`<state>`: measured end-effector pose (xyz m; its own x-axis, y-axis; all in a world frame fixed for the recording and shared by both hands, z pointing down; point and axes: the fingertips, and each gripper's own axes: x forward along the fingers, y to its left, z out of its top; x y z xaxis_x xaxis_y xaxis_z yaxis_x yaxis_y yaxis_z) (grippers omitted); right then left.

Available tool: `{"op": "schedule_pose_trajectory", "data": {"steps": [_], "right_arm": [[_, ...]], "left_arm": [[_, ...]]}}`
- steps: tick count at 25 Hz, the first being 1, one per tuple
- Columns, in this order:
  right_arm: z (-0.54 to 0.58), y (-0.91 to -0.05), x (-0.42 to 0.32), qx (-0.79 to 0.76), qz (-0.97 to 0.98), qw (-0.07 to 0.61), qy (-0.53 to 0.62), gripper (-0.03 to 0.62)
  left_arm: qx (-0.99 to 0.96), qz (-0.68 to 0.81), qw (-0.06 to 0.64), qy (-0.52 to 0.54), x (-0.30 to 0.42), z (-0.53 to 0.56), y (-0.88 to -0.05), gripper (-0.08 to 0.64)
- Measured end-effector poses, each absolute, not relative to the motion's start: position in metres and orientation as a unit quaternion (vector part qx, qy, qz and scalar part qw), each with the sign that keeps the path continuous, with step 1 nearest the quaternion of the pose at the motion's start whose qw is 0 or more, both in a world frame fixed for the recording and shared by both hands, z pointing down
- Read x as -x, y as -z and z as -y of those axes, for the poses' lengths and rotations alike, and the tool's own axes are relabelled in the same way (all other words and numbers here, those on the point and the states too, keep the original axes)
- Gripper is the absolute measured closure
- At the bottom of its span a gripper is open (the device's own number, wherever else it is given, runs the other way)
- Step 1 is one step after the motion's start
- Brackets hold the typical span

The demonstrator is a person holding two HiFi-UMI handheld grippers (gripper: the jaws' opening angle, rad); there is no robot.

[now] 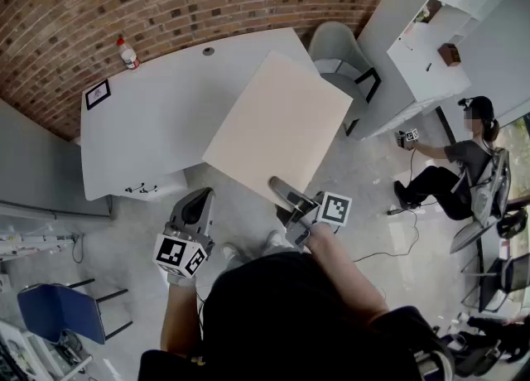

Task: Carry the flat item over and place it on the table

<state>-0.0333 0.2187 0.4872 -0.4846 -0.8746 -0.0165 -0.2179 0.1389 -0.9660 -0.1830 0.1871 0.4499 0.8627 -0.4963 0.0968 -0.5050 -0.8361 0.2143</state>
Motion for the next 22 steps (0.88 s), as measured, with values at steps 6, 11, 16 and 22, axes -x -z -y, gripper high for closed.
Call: {"op": "schedule_pose_trajectory", "data": {"steps": [6,11,16,22], "right_arm": [[-0.225,-0.490,-0.003,0.399,-0.688,0.314,0.518,0.301],[-0.227,-0.494,-0.033,0.395,-0.686,0.317,0.522,0.301],[-0.224,-0.499,-0.072,0.392,-0.682,0.325,0.525,0.299],[-0.206,-0.513,-0.097,0.402,-0.665,0.328,0.538,0.299]], "left_arm": [[-0.956,0.266,0.120,-0.021,0.146,-0.190,-0.452,0.556],[-0.956,0.266,0.123,-0.021,0.111,-0.191,-0.454,0.556],[-0.958,0.265,0.103,-0.029,0.071,-0.195,-0.449,0.556],[-0.958,0.266,0.102,-0.045,0.051,-0.183,-0.454,0.556]]}}
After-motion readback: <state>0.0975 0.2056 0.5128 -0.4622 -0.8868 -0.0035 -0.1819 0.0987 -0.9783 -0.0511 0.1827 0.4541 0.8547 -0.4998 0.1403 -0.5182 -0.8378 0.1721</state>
